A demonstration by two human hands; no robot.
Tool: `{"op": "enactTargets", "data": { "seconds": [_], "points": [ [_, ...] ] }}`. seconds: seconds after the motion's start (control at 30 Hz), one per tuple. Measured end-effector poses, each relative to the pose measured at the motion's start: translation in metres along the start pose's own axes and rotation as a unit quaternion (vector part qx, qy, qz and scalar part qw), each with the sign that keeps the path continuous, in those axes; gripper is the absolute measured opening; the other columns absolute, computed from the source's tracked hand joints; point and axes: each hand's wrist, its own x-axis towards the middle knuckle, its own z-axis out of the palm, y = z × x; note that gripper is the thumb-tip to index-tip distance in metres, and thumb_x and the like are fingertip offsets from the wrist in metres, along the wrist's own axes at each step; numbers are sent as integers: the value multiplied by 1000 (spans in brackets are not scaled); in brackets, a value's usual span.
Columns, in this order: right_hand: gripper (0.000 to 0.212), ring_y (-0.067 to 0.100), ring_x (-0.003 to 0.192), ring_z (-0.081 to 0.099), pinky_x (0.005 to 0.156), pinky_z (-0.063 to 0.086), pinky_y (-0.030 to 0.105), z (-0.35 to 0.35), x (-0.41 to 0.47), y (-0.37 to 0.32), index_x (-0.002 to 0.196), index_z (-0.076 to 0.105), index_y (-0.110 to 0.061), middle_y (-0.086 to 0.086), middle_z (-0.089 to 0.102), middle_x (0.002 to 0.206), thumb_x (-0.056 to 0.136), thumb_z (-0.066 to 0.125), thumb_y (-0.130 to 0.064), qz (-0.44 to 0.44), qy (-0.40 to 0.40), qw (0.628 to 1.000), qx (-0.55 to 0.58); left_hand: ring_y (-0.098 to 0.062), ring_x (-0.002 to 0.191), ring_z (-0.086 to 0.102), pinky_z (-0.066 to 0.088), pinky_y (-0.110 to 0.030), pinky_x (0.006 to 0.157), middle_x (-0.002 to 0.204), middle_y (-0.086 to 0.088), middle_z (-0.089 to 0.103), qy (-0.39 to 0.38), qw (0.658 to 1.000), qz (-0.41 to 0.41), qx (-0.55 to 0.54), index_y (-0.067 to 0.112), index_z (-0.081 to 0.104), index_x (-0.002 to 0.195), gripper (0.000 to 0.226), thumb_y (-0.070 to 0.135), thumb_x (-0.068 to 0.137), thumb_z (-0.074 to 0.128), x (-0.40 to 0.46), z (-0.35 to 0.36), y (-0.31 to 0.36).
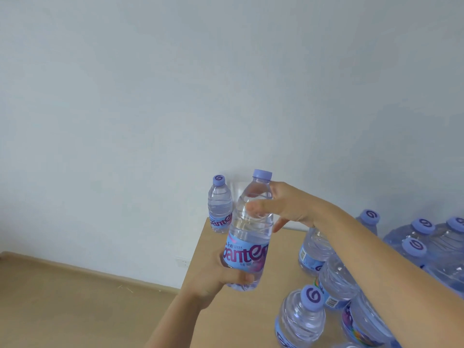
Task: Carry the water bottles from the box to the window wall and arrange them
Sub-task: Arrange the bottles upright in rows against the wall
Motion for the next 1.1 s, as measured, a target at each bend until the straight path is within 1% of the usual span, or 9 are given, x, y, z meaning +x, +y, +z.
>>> {"op": "enactTargets", "data": {
  "seconds": [0.1, 0.23, 0.33, 0.47, 0.53, 0.67, 0.77, 0.87, 1.1],
  "points": [
    [27, -1, 89, 64, 62, 54, 25, 7, 15, -1, 92, 64, -34, -24, 63, 94, 68, 69, -45, -9, 10, 1000, 15, -18, 66, 60, 48, -23, 59, 75, -6, 67, 21, 1000, 6, 2, 18, 70, 80, 25, 19, 56, 77, -2, -5, -2],
    [45, 5, 108, 59, 74, 54, 26, 17, 37, 7, 111, 58, -20, -8, 55, 127, 74, 76, -36, 10, 24, 1000, 2, -20, 69, 63, 48, -24, 59, 80, -10, 69, 112, 994, -8, -3, 16, 67, 90, 38, 14, 54, 79, -1, -15, -14],
    [37, -1, 96, 64, 73, 53, 18, 31, 53, 12, 108, 60, -28, -7, 62, 119, 76, 77, -23, 9, 20, 999, 36, -19, 72, 64, 50, -26, 62, 87, -11, 70, 164, 986, -25, -3, 14, 65, 98, 45, 8, 56, 78, 1, -25, -28],
    [45, 20, 108, 61, 99, 46, 41, 54, 77, 27, 109, 60, -17, 9, 64, 115, 70, 80, -27, 24, 44, 997, -53, -5, 89, 65, 49, -15, 65, 100, 4, 70, 291, 952, -94, 5, 24, 60, 106, 60, 14, 49, 75, 2, -38, -61],
    [50, 29, 106, 59, 98, 46, 44, 66, 88, 35, 109, 58, -8, 17, 62, 114, 69, 80, -29, 23, 63, 994, -83, -3, 97, 61, 48, -14, 66, 104, 10, 67, 303, 946, -109, 21, 34, 58, 105, 56, 11, 55, 71, 3, -41, -76],
    [43, 15, 75, 51, 72, 43, 27, 82, 102, 44, 99, 56, -3, 2, 53, 82, 72, 79, -28, 11, 74, 992, -106, 4, 72, 60, 46, -12, 57, 85, 15, 67, 322, 938, -126, 36, 43, 57, 84, 43, 6, 62, 63, 6, -46, -93],
    [41, 11, 67, 43, 65, 36, 25, 85, 107, 48, 91, 55, 3, 0, 45, 75, 72, 79, -25, -7, 94, 989, -118, 6, 67, 56, 44, -11, 57, 83, 17, 64, 320, 936, -140, 38, 45, 54, 82, 45, 3, 69, 63, 9, -49, -95],
    [35, 11, 70, 51, 66, 43, 25, 84, 111, 51, 89, 57, 4, 2, 55, 77, 72, 79, -18, -24, 103, 989, -100, 16, 73, 58, 44, -6, 59, 93, 19, 67, 309, 942, -125, 32, 48, 55, 92, 53, 0, 72, 61, 15, -53, -96],
    [39, 12, 85, 56, 71, 44, 15, 77, 120, 59, 99, 60, -6, 6, 62, 98, 70, 79, -23, -29, 125, 983, -130, 8, 75, 60, 47, -11, 65, 93, 18, 69, 299, 947, -119, 0, 49, 58, 100, 53, 8, 68, 62, 30, -58, -96]
  ]
}}
